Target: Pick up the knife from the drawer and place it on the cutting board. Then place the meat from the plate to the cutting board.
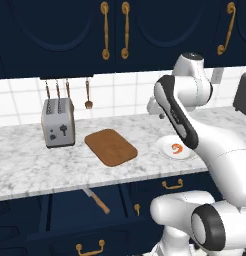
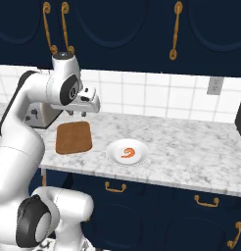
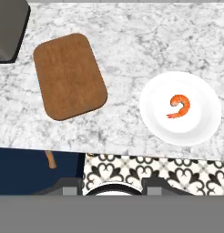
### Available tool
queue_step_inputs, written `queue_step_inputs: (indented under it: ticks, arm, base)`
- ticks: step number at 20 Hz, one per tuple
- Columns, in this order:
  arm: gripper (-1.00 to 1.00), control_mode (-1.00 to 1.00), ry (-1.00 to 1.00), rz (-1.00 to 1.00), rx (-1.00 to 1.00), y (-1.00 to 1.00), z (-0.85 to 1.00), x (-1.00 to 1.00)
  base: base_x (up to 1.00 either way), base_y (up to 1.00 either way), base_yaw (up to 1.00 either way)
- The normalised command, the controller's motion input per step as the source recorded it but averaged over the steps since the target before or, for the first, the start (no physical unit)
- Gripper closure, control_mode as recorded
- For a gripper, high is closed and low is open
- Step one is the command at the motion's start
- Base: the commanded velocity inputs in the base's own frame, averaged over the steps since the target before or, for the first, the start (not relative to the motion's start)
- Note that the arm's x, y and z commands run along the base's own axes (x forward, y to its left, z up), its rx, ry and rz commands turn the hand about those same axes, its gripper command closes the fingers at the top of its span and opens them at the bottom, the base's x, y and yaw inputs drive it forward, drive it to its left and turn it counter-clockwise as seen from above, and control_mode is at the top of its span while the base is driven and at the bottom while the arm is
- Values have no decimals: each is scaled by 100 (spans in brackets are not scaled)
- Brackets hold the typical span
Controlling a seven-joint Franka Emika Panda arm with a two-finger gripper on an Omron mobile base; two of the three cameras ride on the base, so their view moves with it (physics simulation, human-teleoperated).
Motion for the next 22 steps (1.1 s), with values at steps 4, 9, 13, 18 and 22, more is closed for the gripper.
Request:
queue_step_inputs:
  ticks: [4, 9, 13, 18, 22]
  arm:
    - [-100, -100, 0, 0, 0, 0, -5, -40]
    - [-100, -100, 3, 0, 1, 0, -36, -63]
    - [-100, -100, 18, 0, 0, 7, -31, -23]
    - [-100, -100, 23, 0, 0, 59, -56, 0]
    - [-100, -100, 13, 0, 0, 68, -69, 0]
  base:
    - [0, 0, 0]
    - [0, 0, 0]
    - [0, 0, 0]
    - [0, 0, 0]
    - [0, 0, 0]
